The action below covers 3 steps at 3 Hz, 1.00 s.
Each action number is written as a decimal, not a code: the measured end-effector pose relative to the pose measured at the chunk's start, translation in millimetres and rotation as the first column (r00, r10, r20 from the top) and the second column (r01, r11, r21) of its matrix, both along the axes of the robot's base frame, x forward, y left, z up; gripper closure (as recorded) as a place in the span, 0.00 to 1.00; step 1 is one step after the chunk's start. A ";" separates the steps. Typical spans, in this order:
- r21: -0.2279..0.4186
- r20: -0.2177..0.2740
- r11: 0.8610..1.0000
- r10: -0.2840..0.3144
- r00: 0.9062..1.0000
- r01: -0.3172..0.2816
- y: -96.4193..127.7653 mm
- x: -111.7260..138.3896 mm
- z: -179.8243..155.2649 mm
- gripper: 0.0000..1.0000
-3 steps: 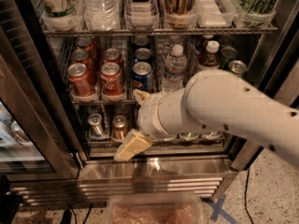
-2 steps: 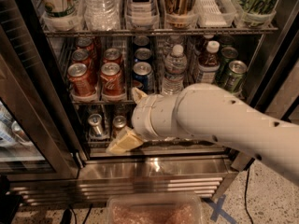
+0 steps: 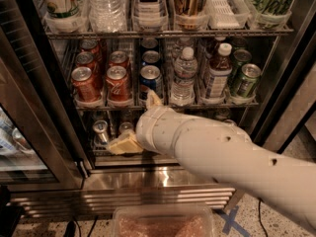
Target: Pick coke can from middle shelf of fridge
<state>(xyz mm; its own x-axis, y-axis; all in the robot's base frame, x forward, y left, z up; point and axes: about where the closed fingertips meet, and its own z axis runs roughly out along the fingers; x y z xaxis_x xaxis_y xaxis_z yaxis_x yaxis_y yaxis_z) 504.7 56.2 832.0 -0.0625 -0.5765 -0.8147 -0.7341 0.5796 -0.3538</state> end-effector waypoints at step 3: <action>0.140 0.031 0.971 -0.198 0.980 0.192 -13.4 8.4 5.3 0.00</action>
Offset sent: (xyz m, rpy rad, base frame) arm 0.0379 0.0275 0.0165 0.1806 -0.0657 -0.2239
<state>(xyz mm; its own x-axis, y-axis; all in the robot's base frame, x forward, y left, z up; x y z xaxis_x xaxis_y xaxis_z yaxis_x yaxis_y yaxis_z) 513.1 42.8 837.3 -0.1248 -0.4410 -0.8888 -0.5876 0.7546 -0.2919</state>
